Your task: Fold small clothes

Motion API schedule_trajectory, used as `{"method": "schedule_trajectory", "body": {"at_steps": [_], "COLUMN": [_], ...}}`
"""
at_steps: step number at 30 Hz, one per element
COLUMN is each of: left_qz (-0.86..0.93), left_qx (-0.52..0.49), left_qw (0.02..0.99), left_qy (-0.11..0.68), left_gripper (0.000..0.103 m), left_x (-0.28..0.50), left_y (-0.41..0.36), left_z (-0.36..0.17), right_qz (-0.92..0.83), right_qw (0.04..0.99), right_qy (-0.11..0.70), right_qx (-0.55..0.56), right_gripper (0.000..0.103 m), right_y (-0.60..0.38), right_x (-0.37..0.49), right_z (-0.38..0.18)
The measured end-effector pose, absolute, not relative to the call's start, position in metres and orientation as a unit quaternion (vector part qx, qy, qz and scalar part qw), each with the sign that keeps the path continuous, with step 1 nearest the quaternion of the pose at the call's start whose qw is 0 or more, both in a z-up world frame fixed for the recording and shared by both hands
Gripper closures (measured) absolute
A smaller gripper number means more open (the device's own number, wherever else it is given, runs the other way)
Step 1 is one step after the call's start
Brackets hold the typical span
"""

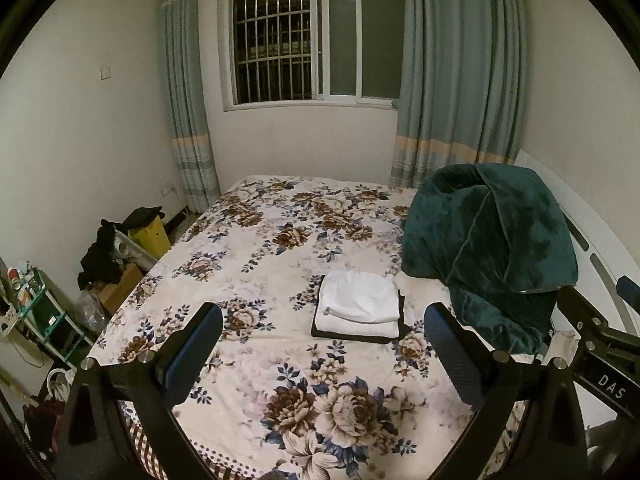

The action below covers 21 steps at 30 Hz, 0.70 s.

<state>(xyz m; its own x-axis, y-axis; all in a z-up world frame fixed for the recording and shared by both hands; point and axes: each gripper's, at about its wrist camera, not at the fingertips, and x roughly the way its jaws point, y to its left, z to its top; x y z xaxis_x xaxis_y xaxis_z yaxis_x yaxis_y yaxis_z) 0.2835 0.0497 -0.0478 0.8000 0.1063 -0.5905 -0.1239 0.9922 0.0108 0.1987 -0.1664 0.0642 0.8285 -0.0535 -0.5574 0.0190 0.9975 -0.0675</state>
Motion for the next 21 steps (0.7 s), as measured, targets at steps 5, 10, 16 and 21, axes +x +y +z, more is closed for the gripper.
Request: {"method": "schedule_trajectory", "body": {"at_steps": [5,10,16,21], "left_qz": [0.061,0.062,0.063,0.064], "left_qx": [-0.014,-0.012,-0.013,-0.012], "left_qw": [0.948,0.949,0.95,0.95], "left_qy": [0.311,0.309,0.306,0.306], "left_gripper": [0.0,0.0,0.0,0.0], "left_x": [0.283,0.282,0.281,0.281], "left_y": [0.05,0.05,0.047,0.046], "left_z": [-0.047,-0.046,-0.046,-0.046], "right_qz": [-0.016,-0.01,-0.005,-0.002], "right_qw": [0.955,0.955,0.956,0.956], "right_qy": [0.294,0.294,0.29,0.291], "right_qx": [-0.03,-0.031,-0.031,-0.031], "right_gripper": [0.0,0.0,0.0,0.0], "right_y": [-0.167,-0.166,-0.167,-0.167], "right_x": [0.198,0.205,0.21,0.212], "right_z": [0.065,0.067,0.072,0.071]}}
